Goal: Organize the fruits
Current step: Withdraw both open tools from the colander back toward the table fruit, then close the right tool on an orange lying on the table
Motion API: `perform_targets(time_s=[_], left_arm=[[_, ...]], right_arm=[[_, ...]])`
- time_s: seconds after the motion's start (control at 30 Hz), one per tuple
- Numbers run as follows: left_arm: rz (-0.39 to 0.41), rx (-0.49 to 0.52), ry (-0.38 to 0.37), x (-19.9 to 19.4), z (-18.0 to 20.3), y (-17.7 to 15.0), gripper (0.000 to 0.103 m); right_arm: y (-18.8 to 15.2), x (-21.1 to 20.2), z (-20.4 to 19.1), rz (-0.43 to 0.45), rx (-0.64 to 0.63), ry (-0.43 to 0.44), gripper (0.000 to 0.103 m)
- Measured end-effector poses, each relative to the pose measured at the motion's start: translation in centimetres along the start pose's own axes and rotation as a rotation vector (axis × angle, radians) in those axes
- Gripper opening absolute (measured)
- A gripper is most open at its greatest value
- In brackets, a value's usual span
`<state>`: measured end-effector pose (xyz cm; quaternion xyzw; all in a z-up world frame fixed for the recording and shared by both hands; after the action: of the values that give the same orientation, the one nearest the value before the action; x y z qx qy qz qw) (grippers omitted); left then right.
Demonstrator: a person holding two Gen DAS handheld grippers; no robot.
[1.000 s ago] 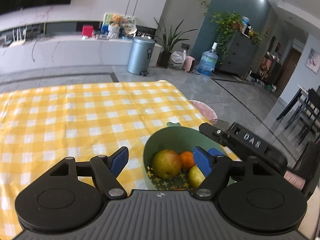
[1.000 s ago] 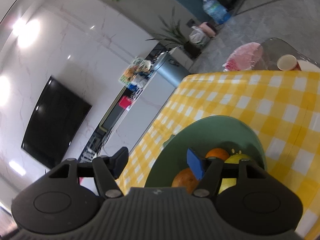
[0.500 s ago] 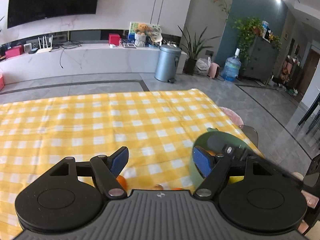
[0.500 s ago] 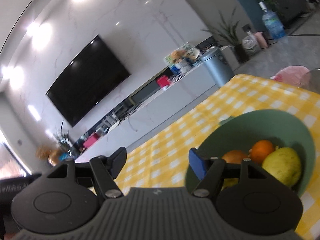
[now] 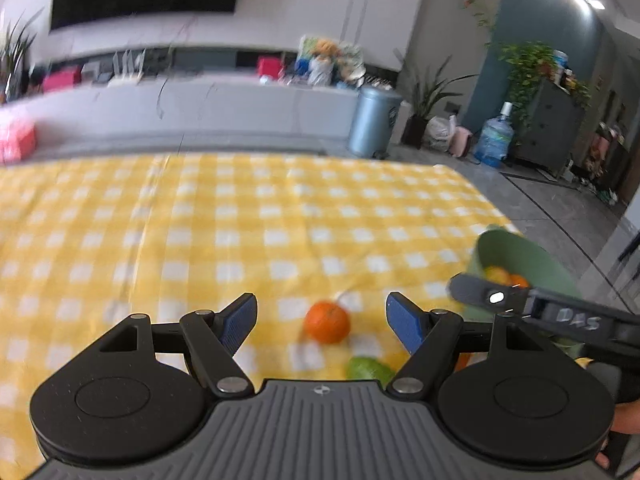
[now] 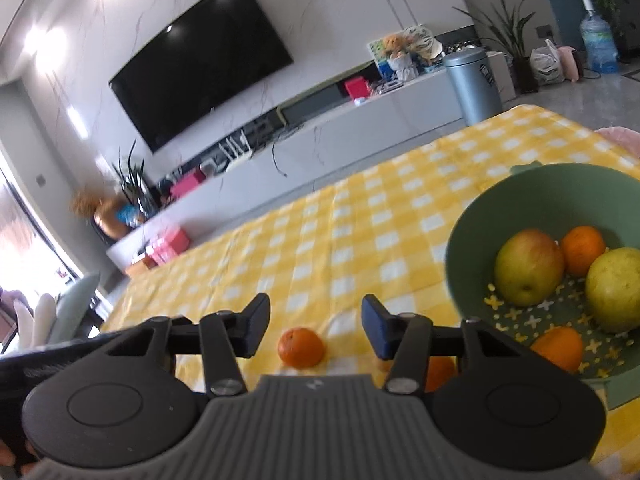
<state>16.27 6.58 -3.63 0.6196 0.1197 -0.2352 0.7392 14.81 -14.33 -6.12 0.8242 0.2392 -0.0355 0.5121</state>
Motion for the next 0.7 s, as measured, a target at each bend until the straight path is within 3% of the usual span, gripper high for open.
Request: perform_targets(time_s=[0.27, 0.37, 0.5, 0.7], left_arm=[[-0.044, -0.069, 0.011, 1.6, -3.0, -1.6, 0.086], [-0.09, -0.102, -0.014, 2.4, -3.7, -2.4, 0.086], [-0.13, -0.118, 0.044, 3.3, -4.6, -3.3, 0.085], [-0.141, -0.139, 0.072, 3.6, -5.5, -3.8, 0.085]], right_arm=[[-2.0, 2.5, -0.8, -0.139, -0.021, -0.073, 0.05], [-3.0, 3.4, -1.1, -0.198, -0.094, -0.104, 0.05], [-4.0, 4.4, -1.5, -0.249, -0.161, -0.134, 0.05], [-3.4, 4.8, -0.5, -0.213, -0.1, -0.15, 0.05]])
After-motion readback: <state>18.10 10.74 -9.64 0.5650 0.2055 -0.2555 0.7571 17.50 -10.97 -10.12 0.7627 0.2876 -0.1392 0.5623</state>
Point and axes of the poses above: each gripper's, at about its wrist camera, not at the fingertips, and x roughly the way its jaws point, z to its right, y to its top, the point moved 4 cm from there along x, roughly the way its jaws point, and after that the axes turned 12 degrees about z, right-handed, at the moved point
